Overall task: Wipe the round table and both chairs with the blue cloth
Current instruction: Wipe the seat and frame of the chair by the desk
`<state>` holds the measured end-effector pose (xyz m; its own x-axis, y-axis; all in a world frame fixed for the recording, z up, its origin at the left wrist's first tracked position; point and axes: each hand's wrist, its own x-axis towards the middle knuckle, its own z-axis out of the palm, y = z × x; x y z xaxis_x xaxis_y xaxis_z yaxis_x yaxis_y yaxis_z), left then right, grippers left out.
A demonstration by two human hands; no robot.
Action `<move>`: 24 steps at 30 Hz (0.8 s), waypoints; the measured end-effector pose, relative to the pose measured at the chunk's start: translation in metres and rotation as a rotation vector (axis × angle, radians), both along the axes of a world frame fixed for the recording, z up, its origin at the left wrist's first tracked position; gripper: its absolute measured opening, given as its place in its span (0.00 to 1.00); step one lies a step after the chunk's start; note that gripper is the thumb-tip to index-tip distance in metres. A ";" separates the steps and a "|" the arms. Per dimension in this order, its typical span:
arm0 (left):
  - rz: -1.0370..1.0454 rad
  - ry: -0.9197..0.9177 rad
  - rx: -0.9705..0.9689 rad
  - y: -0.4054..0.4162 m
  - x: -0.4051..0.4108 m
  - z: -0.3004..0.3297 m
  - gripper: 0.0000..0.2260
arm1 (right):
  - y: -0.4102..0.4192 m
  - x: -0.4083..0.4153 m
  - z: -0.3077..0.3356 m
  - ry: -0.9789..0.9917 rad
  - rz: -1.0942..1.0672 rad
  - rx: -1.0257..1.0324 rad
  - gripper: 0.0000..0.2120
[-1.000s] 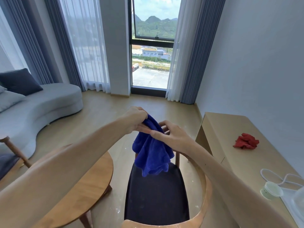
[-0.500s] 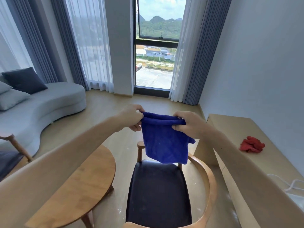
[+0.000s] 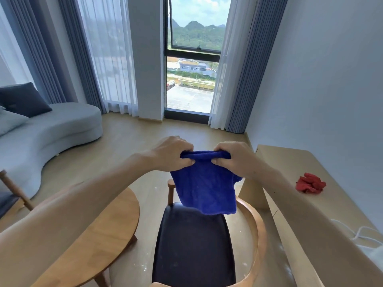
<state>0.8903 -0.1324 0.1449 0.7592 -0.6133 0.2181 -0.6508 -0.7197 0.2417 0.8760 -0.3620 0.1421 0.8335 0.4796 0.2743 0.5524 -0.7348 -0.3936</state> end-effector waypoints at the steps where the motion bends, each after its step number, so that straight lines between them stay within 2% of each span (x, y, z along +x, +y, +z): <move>1: 0.033 -0.016 0.049 -0.004 0.000 0.000 0.10 | 0.003 -0.001 -0.001 -0.048 -0.027 -0.077 0.04; 3: 0.127 -0.065 0.099 -0.014 0.000 -0.002 0.14 | 0.012 -0.005 -0.006 -0.096 -0.127 -0.131 0.05; 6: 0.320 -0.021 0.031 -0.029 0.000 -0.008 0.13 | 0.033 -0.012 -0.016 -0.102 -0.276 -0.048 0.05; 9: 0.443 0.274 -0.214 -0.038 -0.002 -0.008 0.04 | 0.046 -0.015 -0.022 0.051 -0.299 0.123 0.05; 11: 0.506 0.506 -0.439 -0.041 -0.004 -0.003 0.07 | 0.047 -0.014 -0.023 0.162 -0.263 0.191 0.05; 15: 0.585 0.716 -0.638 -0.042 -0.005 0.006 0.08 | 0.042 -0.013 -0.024 0.326 -0.136 0.273 0.23; 16: 0.572 0.775 -0.705 -0.040 -0.008 0.010 0.07 | 0.040 -0.012 -0.025 0.320 -0.118 0.258 0.24; 18: 0.505 0.932 -0.861 -0.035 -0.010 0.016 0.09 | 0.035 -0.011 -0.026 0.287 -0.099 0.245 0.21; 19: 0.471 0.964 -0.856 -0.032 -0.011 0.018 0.11 | 0.032 -0.010 -0.025 0.273 -0.086 0.264 0.18; 20: 0.446 0.928 -0.767 -0.029 -0.011 0.019 0.13 | 0.029 -0.009 -0.025 0.256 -0.071 0.288 0.15; 22: 0.375 0.729 -0.456 -0.024 -0.013 0.020 0.15 | 0.023 -0.008 -0.023 0.224 -0.048 0.347 0.15; 24: 0.231 0.584 -0.262 -0.024 -0.015 0.017 0.20 | 0.019 -0.006 -0.023 0.223 -0.046 0.430 0.17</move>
<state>0.8749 -0.1566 0.1615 0.9026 -0.4040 -0.1484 -0.1969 -0.6942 0.6923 0.8698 -0.3427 0.1193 0.9122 0.3236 0.2513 0.3905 -0.5015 -0.7720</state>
